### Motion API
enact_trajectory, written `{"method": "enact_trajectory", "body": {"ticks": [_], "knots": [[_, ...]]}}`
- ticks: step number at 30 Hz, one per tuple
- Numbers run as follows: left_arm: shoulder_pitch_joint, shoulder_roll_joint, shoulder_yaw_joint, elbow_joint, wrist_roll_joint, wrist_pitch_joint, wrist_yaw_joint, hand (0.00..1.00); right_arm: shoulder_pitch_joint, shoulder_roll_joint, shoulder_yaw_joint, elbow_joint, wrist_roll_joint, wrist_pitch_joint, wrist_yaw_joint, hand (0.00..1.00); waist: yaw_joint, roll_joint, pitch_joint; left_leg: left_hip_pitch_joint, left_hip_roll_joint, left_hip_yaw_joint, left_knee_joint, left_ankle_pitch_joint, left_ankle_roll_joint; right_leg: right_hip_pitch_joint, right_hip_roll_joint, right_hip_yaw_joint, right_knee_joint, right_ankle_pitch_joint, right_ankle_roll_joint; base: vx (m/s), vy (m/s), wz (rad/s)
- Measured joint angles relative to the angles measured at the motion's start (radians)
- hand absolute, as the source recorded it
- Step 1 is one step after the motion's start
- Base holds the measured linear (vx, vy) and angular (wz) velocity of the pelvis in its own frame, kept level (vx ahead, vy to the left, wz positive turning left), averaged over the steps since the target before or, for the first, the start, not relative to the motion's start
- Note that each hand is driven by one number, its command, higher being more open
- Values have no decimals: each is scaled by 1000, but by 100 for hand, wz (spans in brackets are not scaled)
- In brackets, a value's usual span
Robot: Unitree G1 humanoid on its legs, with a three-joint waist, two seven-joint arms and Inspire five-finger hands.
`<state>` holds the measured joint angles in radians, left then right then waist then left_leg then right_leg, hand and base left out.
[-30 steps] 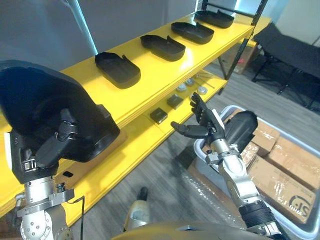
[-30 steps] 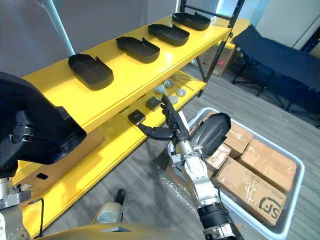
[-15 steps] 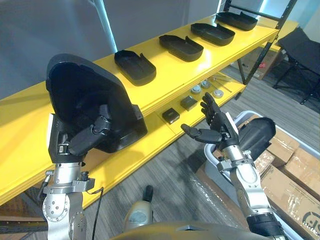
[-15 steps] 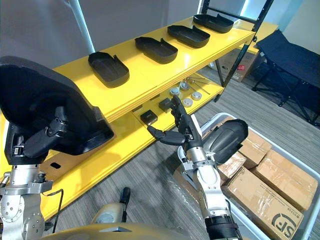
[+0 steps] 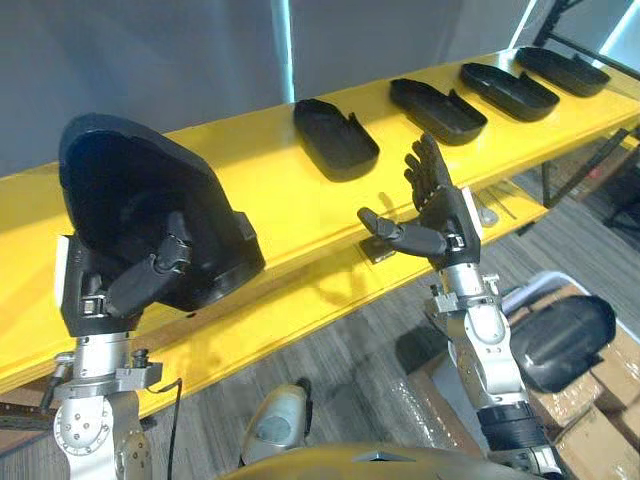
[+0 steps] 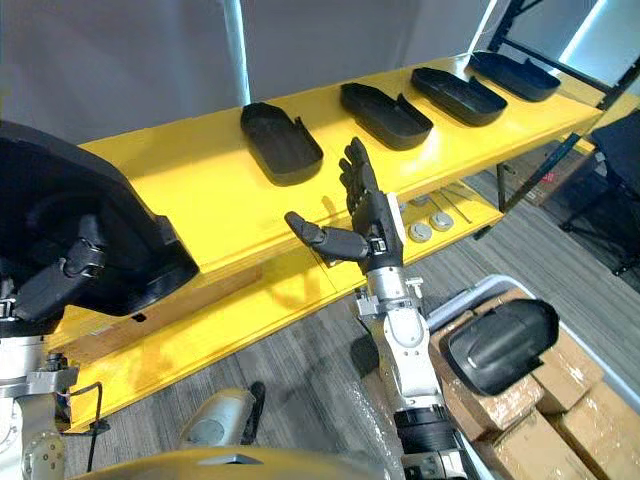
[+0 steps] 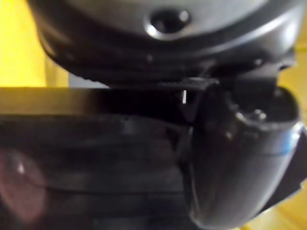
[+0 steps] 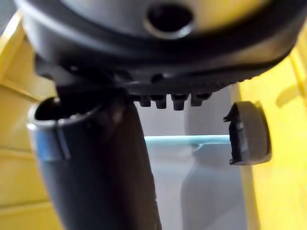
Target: Walk over and take three plastic housings, then place them on the shelf
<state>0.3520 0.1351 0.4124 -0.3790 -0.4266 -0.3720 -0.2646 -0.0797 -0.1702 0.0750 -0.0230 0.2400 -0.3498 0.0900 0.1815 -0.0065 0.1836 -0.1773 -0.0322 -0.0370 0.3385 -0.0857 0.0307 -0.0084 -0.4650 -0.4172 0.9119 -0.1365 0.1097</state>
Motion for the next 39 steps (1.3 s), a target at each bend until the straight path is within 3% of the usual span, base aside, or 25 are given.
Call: {"method": "enact_trajectory", "body": {"ticks": [2, 3, 4, 6, 8, 10, 11, 12, 14, 16, 19, 23, 25, 28, 31, 33, 35, 39], "knots": [[-21, 0, 2, 0, -1, 0, 43, 0, -26, -2, -1, 13, 0, -10, 2, 100, -7, 14, 4, 54, 8, -23, -21, -7, 7, -29, 28, -11, -23, -73, -43, 251, 46, 39], [-53, 6, 8, 2, -2, 0, 66, 0, -42, -7, -1, 12, 10, -32, 2, 100, -24, 33, 5, 82, 9, -64, -28, -20, 5, -68, 76, 16, -124, -98, -73, 259, 46, 63], [-71, 11, 7, 6, -3, 0, 74, 0, -48, -14, -3, 11, 20, -44, 1, 100, -31, 37, 3, 84, 9, -83, -26, -27, 2, -93, 103, 53, -171, -100, -76, 212, -1, 84], [-122, 22, -3, 28, -7, -1, 93, 0, -62, -32, -12, -1, 21, -62, -11, 100, -54, 42, 1, 83, 7, -153, -21, -39, -6, -152, 182, 198, -299, -91, -63, 195, -114, 103], [-140, 21, -27, 59, -8, -1, 110, 0, -61, -33, -25, -19, 22, -65, -13, 100, -75, 37, -2, 100, 1, -234, -26, -54, -30, -159, 233, 296, -436, -63, -18, 289, -316, 134], [-115, 23, -36, 63, -8, 1, 112, 0, -61, -31, -23, -38, 23, -65, -7, 100, -64, 0, -25, 117, -21, -267, -44, -71, -57, -128, 224, 261, -532, -51, -22, 275, -403, 110], [-102, 9, -46, 70, -8, 4, 98, 0, -62, -46, -31, -50, 24, -65, -4, 100, -54, -20, -49, 114, -6, -239, -41, -88, -83, -89, 218, 225, -575, 31, 1, 223, -359, 99], [-92, -5, -54, 73, -8, 7, 85, 0, -63, -59, -36, -50, 24, -64, -6, 100, -54, 4, -57, 113, 39, -197, -36, -89, -86, -65, 233, 184, -591, 26, -10, 250, -399, 114], [-68, -14, -81, 73, -7, 7, 30, 0, -63, -108, -66, -48, 33, -53, -18, 100, -65, 65, -86, 88, 151, -14, -41, -62, -110, 2, 277, 76, -662, 37, -28, 229, -291, 107], [-78, -13, -101, 67, -8, 6, -23, 0, -62, -111, -115, -30, 43, -47, -30, 100, -72, 79, -95, 119, 173, 87, -128, 9, -135, 47, 280, 9, -696, 37, -29, 222, -183, 103], [-79, -9, -141, 48, -8, 4, -45, 0, -56, -96, -166, -27, 43, -46, -28, 100, -72, 78, -95, 197, 173, 112, -270, 71, -147, 82, 284, -16, -713, 37, -30, 176, -95, 36], [-79, -7, -169, 46, -2, 9, -13, 0, -35, -62, -176, -37, 93, -46, 14, 100, -91, 52, -89, 196, 156, 120, -274, 69, -145, 105, 285, -17, -770, 44, -21, 80, -5, 1], [-80, -6, -175, 46, 6, 15, -12, 0, -8, -48, -184, -41, 102, -46, 14, 100, -104, 39, -85, 150, 150, 111, -199, 53, -131, 122, 277, -29, -796, 49, -14, 19, 29, 31], [-92, 5, -198, 46, 9, 27, -7, 0, 19, -48, -186, -41, 101, -44, 18, 100, -114, 43, -81, 118, 148, 161, -136, 49, -120, 141, 260, -53, -796, 50, -12, -20, 68, 32], [-147, 25, -226, 48, 59, 34, 0, 0, 25, -47, -191, -64, 79, -45, 10, 100, -131, 57, -80, 167, 136, 222, -266, 89, -99, 145, 243, -79, -789, 46, -11, -89, 31, 28], [-163, 52, -251, 48, 83, 61, -18, 0, 36, -50, -204, -98, 79, -46, 4, 100, -168, 67, -85, 194, 150, 347, -307, 113, -97, 151, 217, -101, -777, 50, -1, -66, 50, 31], [-167, 84, -263, 47, 83, 104, -44, 0, 46, -48, -221, -124, 81, -48, -16, 100, -182, 78, -86, 212, 127, 376, -321, 131, -89, 148, 187, -90, -760, 56, 12, -44, 133, -1], [-169, 171, -211, 50, 81, 204, -76, 0, 78, -46, -219, -156, 83, -51, -19, 100, -187, 64, -78, 256, 81, 443, -403, 149, -68, 114, 160, -30, -764, 76, 39, -59, 160, -36]]}}
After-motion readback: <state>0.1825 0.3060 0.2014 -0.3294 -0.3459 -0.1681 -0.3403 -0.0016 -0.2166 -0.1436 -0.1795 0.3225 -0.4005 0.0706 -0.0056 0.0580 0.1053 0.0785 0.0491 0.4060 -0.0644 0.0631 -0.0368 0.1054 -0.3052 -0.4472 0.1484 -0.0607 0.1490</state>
